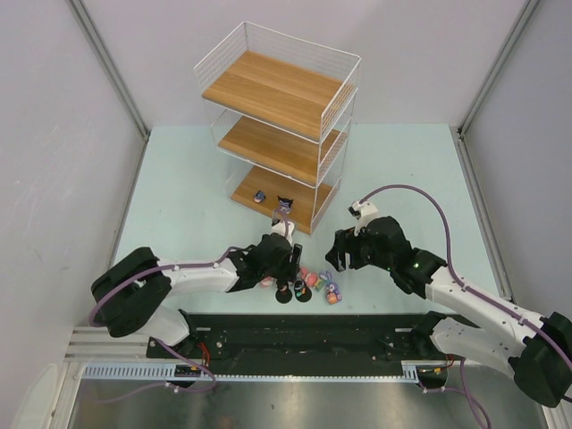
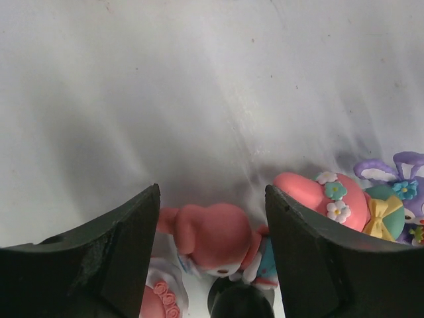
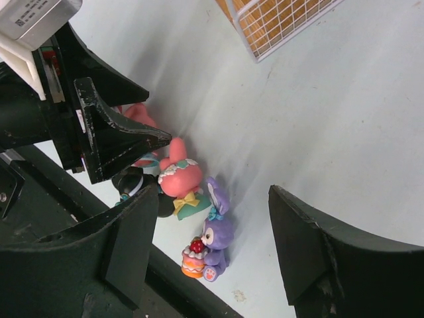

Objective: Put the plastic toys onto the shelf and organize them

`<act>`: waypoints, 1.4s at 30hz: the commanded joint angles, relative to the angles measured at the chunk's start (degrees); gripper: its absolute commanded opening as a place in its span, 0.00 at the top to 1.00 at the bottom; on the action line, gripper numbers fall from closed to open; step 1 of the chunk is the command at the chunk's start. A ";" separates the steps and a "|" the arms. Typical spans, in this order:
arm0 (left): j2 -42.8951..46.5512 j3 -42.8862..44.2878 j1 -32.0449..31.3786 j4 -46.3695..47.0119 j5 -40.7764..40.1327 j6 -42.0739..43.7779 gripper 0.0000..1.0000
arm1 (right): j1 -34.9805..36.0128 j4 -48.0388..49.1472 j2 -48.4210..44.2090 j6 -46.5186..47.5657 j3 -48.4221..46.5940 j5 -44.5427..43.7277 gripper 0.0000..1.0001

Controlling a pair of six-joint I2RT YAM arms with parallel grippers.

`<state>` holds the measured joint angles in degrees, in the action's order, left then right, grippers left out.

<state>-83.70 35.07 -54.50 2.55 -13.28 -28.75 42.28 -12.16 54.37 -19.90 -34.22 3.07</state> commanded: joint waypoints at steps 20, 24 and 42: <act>3.46 -1.76 -0.17 -0.60 1.68 -0.61 0.78 | 0.17 0.12 0.83 -0.31 -2.17 0.36 0.27; 5.12 1.13 -0.08 -2.11 -0.86 0.63 0.99 | 0.17 0.12 0.74 -0.58 -2.17 0.53 0.27; 14.44 7.38 0.45 -4.57 2.89 0.11 1.00 | 4.99 6.88 -4.79 -2.95 -0.51 0.73 0.24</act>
<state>-72.64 39.64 -54.43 -3.73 -13.23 -26.96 43.97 -11.60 52.53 -21.26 -34.22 5.85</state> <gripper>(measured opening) 0.475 0.752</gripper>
